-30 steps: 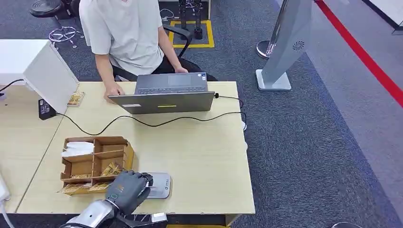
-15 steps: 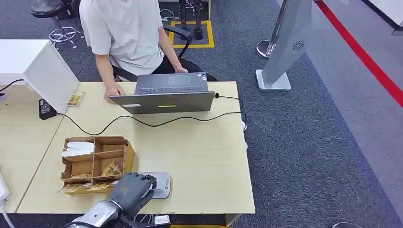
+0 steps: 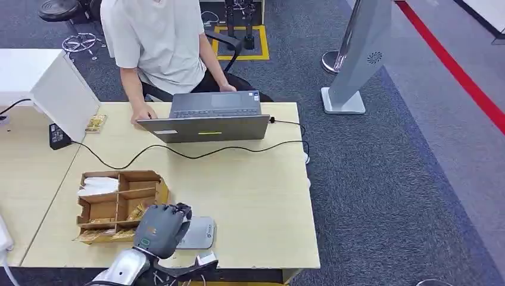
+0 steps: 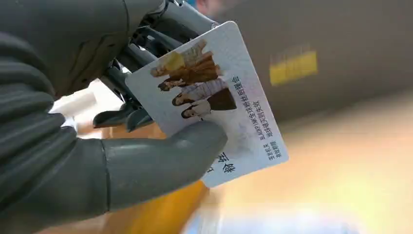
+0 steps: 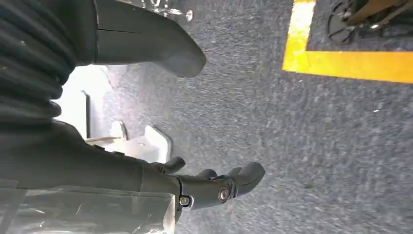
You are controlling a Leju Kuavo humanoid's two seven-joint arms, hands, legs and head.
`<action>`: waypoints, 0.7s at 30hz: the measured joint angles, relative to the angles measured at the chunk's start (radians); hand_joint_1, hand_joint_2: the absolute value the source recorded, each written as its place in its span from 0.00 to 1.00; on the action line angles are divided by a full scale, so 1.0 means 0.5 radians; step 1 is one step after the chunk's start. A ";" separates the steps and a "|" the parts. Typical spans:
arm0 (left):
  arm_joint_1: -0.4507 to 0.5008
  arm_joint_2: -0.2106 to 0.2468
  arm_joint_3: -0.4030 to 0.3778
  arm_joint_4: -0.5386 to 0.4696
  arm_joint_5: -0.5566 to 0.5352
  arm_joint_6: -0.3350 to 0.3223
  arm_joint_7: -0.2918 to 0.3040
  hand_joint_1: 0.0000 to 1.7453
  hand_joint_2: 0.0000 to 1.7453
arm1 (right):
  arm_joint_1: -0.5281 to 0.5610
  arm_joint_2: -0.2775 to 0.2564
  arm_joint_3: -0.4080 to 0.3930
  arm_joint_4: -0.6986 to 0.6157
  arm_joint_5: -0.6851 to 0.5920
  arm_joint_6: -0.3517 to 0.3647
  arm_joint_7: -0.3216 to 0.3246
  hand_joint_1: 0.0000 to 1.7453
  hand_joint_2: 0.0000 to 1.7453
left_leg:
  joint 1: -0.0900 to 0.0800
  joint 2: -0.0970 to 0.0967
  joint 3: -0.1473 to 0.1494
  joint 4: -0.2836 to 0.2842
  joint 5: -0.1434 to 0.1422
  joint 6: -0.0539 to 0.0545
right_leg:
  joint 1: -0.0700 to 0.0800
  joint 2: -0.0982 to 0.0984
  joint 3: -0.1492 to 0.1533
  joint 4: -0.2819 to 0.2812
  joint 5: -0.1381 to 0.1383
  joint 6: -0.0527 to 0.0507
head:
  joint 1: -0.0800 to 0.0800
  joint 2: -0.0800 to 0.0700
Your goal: Pass the card to the sensor for recognition and then transmit it.
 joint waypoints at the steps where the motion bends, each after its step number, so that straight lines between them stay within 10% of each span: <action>1: -0.007 -0.021 0.028 -0.039 -0.045 0.071 -0.013 1.00 1.00 | -0.001 0.005 0.000 0.000 0.014 0.000 -0.014 0.00 1.00 | 0.000 0.000 0.000 0.000 0.000 0.000 | 0.000 0.001 0.000 0.000 0.000 0.000 | 0.000 0.000; 9: -0.025 -0.134 0.333 -0.287 -0.194 0.505 -0.122 1.00 1.00 | -0.003 0.008 0.000 0.000 0.065 -0.006 -0.077 0.00 1.00 | -0.001 0.000 0.000 0.000 0.000 0.000 | 0.001 0.000 0.000 0.000 0.000 0.000 | 0.000 0.000; 21: -0.100 -0.191 0.608 -0.366 -0.230 0.633 -0.153 1.00 1.00 | -0.008 0.011 0.001 0.001 0.113 -0.006 -0.090 0.00 1.00 | 0.000 0.000 0.000 0.000 0.000 0.000 | 0.001 0.001 0.000 0.000 0.000 0.000 | 0.000 0.000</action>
